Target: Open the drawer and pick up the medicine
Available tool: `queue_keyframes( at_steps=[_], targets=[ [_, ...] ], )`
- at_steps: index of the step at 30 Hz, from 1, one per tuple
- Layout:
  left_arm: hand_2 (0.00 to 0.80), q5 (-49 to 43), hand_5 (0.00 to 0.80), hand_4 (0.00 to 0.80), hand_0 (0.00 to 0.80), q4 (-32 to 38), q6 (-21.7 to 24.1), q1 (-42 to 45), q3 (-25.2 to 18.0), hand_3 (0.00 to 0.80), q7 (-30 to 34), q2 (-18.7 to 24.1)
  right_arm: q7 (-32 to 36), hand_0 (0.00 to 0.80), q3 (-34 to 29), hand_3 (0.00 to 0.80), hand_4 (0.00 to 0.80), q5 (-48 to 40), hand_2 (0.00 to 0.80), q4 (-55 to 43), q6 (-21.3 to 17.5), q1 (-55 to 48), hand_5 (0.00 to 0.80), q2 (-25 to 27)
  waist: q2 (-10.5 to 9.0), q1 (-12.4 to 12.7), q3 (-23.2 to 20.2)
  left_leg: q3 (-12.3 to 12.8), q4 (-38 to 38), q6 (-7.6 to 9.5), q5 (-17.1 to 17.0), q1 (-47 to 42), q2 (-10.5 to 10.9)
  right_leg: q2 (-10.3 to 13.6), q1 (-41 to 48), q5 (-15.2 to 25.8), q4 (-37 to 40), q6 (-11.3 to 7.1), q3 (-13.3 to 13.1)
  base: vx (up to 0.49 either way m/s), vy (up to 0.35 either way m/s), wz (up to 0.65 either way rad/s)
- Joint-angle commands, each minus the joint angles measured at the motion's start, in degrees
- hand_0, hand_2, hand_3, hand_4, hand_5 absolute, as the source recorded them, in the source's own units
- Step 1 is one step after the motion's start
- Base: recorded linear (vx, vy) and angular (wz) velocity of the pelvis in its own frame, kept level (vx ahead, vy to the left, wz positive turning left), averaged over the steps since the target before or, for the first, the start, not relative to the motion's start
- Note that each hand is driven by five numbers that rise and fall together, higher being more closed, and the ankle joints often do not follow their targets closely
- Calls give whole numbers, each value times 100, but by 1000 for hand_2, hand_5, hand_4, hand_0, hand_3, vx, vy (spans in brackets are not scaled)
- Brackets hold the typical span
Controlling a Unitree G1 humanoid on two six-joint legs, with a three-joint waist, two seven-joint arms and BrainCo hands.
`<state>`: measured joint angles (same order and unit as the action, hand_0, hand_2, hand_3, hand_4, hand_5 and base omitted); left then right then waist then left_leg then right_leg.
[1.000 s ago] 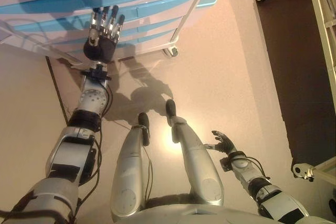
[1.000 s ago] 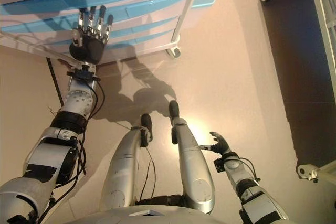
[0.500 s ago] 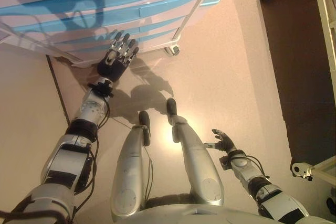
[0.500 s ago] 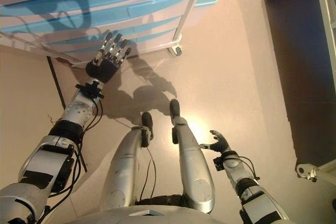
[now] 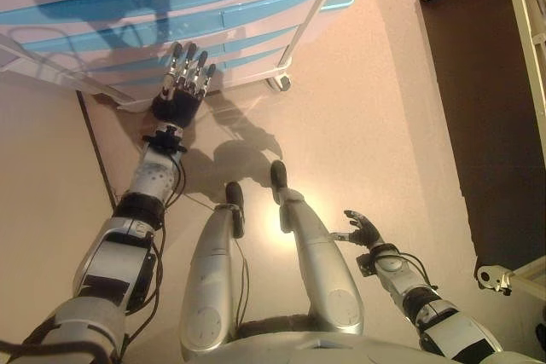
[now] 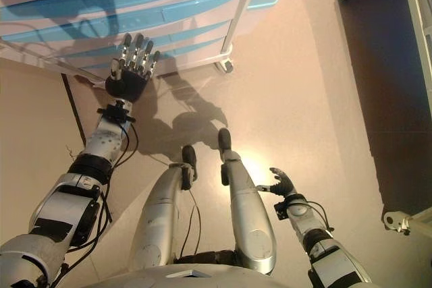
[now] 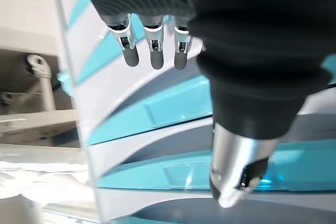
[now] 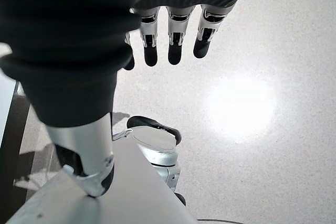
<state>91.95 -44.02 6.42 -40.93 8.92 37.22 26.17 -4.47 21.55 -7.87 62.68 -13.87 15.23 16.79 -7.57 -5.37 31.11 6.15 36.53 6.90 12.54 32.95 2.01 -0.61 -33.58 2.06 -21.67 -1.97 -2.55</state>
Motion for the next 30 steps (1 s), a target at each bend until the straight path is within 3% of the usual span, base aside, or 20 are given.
queue_keyframes(
  at_steps=[1, 15, 16, 17, 18, 19, 30],
  targets=[
    [0, 509, 0, 0, 0, 174, 213, -457, -332, 0, 256, 11, 35, 0, 274, 0, 0, -40, 0, -209, -87, -344, 0, 210, 80, 19, -132, 72, -952, -69, -296, -229, 185, -376, 149, -302, -327, 157, 74, -6, -31, 3],
    [0, 764, 0, 0, 0, 661, 804, -1047, -293, 0, 1025, 127, 44, 0, 390, 0, 0, -26, 0, -146, -125, -343, 0, 214, 77, -18, -132, 47, -1063, -99, -329, -247, 191, -406, 142, -323, -285, 196, 59, 0, -2, 0],
    [147, 773, 147, 147, 147, 721, 853, -1055, -280, 147, 1081, 125, 46, 0, 394, 0, 0, -8, 0, -146, -128, -342, 0, 217, 85, -14, -132, 44, -1077, -104, -340, -245, 196, -406, 144, -329, -279, 199, 59, 0, 0, 0],
    [417, 792, 417, 417, 417, 801, 869, -1049, -281, 417, 1172, 115, 55, 0, 397, 0, 0, 22, 0, -149, -130, -349, 0, 225, 92, -7, -132, 36, -1086, -110, -347, -247, 202, -404, 145, -335, -279, 204, 61, 0, 0, 0],
    [483, 825, 483, 483, 483, 851, 878, -1050, -292, 483, 1227, 112, 62, 0, 402, 0, 0, 39, 0, -150, -131, -353, 0, 228, 96, -3, -132, 31, -1097, -112, -351, -258, 203, -402, 154, -342, -278, 208, 63, 0, 0, 0],
    [794, 859, 794, 794, 794, 920, 897, -1056, -300, 794, 1291, 101, 54, 0, 418, 0, 0, 52, 0, -152, -122, -354, 0, 225, 104, 3, -132, 28, -1119, -115, -358, -282, 205, -403, 170, -351, -277, 213, 68, 0, 0, 0],
    [800, 979, 800, 800, 800, 1640, 1078, -907, -246, 800, 1479, -105, 16, 0, 480, 0, 0, 226, 0, -206, -96, -332, 0, 244, 170, 127, -132, -84, -1363, -162, -460, -521, 251, -361, 394, -460, -233, 246, 171, -9, -4, 0]
  ],
)
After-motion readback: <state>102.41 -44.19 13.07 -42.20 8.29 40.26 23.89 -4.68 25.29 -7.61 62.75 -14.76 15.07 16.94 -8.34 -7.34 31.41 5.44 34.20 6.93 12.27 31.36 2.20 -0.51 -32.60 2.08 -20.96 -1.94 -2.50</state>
